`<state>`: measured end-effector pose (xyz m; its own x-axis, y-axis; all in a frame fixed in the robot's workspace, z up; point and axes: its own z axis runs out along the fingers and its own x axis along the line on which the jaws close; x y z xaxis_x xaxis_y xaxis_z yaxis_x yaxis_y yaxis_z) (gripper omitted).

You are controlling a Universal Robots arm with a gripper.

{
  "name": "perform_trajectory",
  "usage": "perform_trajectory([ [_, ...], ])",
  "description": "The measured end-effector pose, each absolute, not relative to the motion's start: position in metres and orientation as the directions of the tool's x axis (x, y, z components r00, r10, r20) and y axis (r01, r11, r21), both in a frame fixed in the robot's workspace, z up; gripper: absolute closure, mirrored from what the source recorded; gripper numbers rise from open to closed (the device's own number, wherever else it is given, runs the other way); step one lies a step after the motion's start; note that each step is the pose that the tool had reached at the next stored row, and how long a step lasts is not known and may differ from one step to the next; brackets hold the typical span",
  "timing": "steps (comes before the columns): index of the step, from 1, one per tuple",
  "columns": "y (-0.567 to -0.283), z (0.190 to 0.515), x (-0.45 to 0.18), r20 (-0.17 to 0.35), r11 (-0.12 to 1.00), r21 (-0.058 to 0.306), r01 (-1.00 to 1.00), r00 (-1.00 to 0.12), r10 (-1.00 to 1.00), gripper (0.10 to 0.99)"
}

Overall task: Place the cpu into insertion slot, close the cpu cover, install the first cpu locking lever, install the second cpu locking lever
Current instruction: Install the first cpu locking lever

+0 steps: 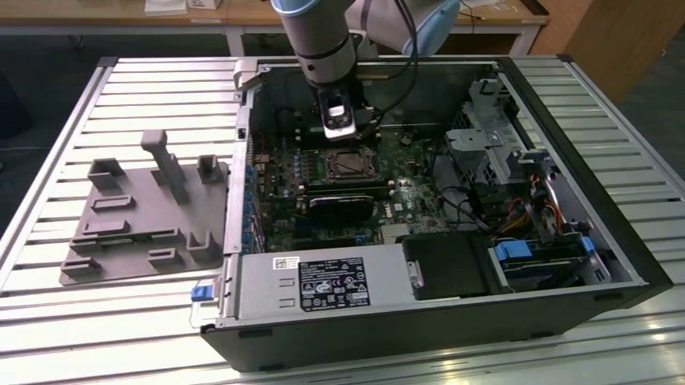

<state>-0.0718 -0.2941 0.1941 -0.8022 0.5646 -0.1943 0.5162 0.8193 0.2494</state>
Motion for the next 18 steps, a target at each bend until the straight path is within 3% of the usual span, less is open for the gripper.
perform_trajectory([
  [18,-0.2933,0.1898,-0.0718,-0.197,0.798,0.246,0.55,-0.778,0.597,0.98],
])
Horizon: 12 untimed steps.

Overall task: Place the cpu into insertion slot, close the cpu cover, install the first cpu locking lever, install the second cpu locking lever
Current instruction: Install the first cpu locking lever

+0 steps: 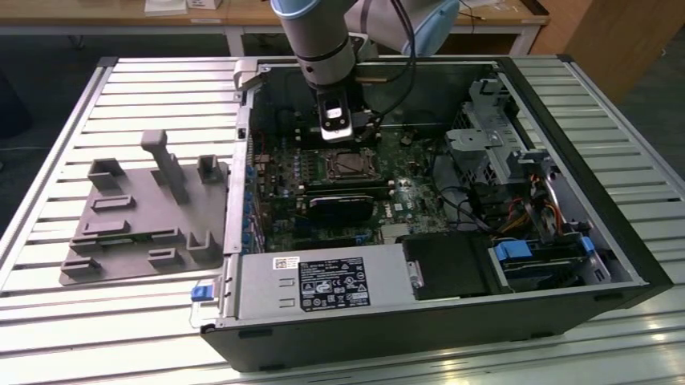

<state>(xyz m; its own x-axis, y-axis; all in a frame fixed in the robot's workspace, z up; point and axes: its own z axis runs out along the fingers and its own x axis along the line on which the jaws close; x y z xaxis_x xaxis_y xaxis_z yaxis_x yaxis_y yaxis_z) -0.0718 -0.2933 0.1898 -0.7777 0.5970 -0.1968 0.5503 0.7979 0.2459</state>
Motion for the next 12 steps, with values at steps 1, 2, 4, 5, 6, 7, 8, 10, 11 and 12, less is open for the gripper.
perform_trajectory([
  [1,-0.2933,0.1898,-0.0717,-0.197,0.798,0.246,0.55,-0.778,0.597,0.98],
  [2,-0.2933,0.1898,-0.0717,-0.197,0.798,0.246,0.55,-0.778,0.597,0.98],
  [4,-0.2932,0.1897,-0.0717,-0.197,0.798,0.246,0.55,-0.778,0.597,0.98],
  [5,-0.2933,0.1897,-0.0717,-0.197,0.798,0.246,0.55,-0.778,0.597,0.98],
  [6,-0.2932,0.1897,-0.0717,-0.197,0.798,0.246,0.55,-0.778,0.597,0.98],
  [7,-0.2933,0.1897,-0.0717,-0.197,0.798,0.246,0.55,-0.778,0.597,0.98],
  [8,-0.2932,0.1897,-0.0717,-0.197,0.798,0.246,0.55,-0.778,0.597,0.98],
  [10,-0.2932,0.1897,-0.0717,-0.196,0.798,0.247,0.55,-0.778,0.597,0.98],
  [11,-0.2932,0.1899,-0.0717,-0.196,0.798,0.247,0.55,-0.778,0.597,0.98],
  [12,-0.2932,0.1902,-0.0717,-0.196,0.798,0.247,0.55,-0.778,0.597,0.98],
])
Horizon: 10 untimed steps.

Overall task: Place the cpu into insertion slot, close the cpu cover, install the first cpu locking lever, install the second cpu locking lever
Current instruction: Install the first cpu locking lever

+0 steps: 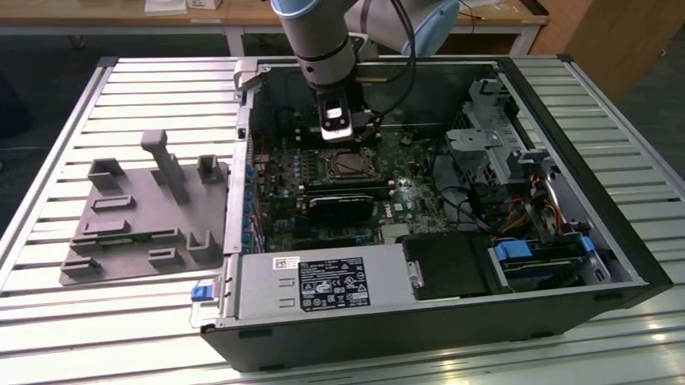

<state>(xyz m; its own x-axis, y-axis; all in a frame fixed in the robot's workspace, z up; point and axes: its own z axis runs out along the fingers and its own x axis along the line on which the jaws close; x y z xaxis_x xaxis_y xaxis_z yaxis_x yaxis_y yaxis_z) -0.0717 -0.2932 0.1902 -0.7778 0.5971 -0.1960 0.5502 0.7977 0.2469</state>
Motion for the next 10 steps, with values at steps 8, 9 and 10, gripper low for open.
perform_trajectory([
  [8,-0.293,0.198,-0.072,-0.196,0.798,0.247,0.55,-0.778,0.597,0.98],
  [9,-0.293,0.199,-0.072,-0.196,0.798,0.247,0.55,-0.778,0.597,0.98],
  [10,-0.293,0.201,-0.072,-0.196,0.798,0.247,0.55,-0.778,0.597,0.98],
])
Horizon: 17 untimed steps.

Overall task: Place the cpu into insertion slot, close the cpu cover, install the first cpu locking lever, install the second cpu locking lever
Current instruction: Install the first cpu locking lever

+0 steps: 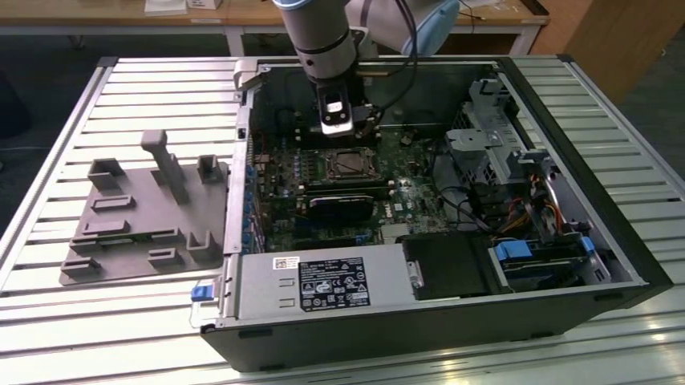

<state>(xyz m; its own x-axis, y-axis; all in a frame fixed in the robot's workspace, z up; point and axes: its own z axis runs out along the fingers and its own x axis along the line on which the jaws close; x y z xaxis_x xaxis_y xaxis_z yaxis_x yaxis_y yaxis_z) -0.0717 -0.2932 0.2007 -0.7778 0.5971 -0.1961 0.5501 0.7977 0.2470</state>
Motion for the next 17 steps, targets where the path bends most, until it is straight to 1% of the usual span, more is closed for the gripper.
perform_trajectory([
  [17,-0.293,0.223,-0.072,-0.196,0.798,0.247,0.55,-0.778,0.597,0.98],
])
